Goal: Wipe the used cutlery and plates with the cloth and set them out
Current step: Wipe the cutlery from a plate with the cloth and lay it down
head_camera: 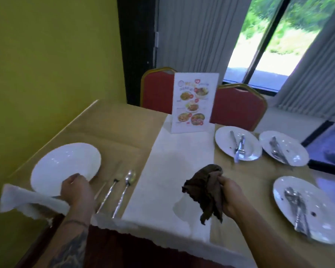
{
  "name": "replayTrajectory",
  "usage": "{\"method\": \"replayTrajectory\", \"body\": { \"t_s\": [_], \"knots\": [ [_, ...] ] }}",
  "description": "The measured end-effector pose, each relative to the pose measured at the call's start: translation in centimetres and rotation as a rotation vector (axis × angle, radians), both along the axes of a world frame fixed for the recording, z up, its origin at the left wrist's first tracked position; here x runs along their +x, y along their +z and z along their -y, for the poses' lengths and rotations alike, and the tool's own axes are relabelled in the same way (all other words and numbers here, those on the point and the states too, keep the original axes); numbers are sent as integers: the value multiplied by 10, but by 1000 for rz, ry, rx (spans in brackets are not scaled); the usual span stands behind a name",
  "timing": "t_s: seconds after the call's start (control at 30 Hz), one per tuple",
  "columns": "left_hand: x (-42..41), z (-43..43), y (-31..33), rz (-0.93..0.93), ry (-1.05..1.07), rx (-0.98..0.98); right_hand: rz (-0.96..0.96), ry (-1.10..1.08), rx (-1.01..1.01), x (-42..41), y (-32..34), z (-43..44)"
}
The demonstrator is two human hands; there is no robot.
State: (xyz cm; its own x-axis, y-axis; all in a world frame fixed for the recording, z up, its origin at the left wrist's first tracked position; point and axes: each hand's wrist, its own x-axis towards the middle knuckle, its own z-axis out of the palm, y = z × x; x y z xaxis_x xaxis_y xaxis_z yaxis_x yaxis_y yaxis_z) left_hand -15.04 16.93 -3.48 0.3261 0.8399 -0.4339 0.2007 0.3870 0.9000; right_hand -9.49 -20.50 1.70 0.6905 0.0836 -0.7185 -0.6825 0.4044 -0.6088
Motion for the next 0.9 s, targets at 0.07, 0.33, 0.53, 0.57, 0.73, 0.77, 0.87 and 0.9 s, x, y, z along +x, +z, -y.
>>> {"method": "replayTrajectory", "body": {
  "t_s": [0.07,0.33,0.53,0.57,0.73,0.77,0.87,0.9],
  "knots": [
    [35,61,12,50,-151,-102,3,-81,23,-5,-1,50],
    [79,308,29,93,-860,-113,115,-320,106,-41,13,204],
    [61,472,23,-114,-1433,-28,90,-376,-9,-67,15,308],
    [55,490,20,-132,-1524,27,94,-409,-28,-70,14,321],
    [35,560,-4,-294,-1726,235,78,-502,-91,-94,8,378],
    [33,570,-8,-324,-1697,205,67,-519,-96,-98,6,387],
    [31,590,-18,-362,-1521,-17,47,-528,-104,-106,-1,401],
    [31,595,-19,-376,-1501,-44,39,-529,-106,-107,-4,405]
  ]
}}
